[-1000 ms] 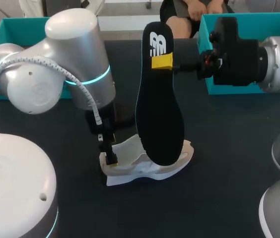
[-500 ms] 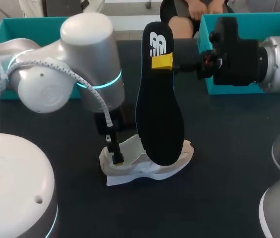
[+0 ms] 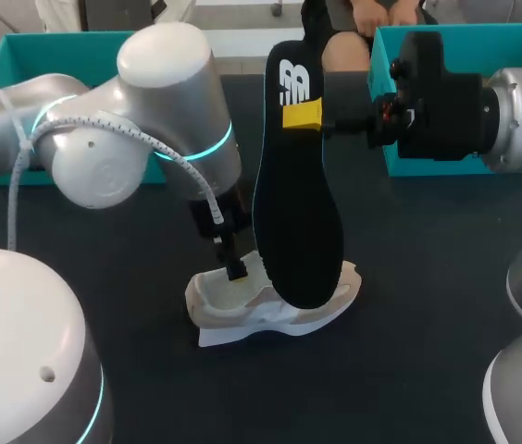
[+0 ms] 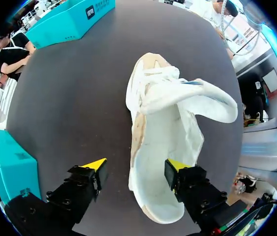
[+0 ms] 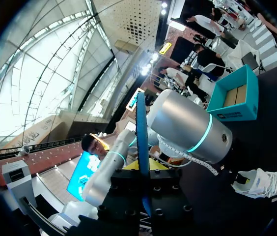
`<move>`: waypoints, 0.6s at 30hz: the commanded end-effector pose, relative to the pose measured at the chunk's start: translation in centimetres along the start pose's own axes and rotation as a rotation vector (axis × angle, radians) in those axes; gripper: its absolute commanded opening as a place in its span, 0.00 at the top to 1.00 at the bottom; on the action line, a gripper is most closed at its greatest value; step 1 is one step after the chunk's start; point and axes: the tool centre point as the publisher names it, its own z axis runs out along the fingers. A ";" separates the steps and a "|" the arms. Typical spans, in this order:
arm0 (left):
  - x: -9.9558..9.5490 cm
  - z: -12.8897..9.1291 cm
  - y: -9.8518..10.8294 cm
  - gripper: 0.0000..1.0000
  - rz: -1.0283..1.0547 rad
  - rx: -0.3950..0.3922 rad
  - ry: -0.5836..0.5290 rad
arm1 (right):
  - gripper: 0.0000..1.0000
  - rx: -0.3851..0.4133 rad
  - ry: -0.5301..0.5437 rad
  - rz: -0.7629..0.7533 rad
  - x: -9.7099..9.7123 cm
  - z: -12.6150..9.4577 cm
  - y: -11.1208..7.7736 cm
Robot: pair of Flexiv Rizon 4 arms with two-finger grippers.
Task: Take the shoe out of the shoebox, open the shoe tongue, remove and reinsert the insole, then place the shoe into the shoebox
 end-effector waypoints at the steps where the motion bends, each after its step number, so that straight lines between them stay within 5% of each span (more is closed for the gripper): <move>1: -0.3 1.7 -1.2 0.55 -0.009 0.005 0.012 | 1.00 -0.001 -0.004 0.002 0.0 0.3 0.0; 18: -0.7 4.8 -3.4 0.60 -0.051 0.009 0.031 | 1.00 -0.001 -0.004 0.002 0.0 0.3 0.0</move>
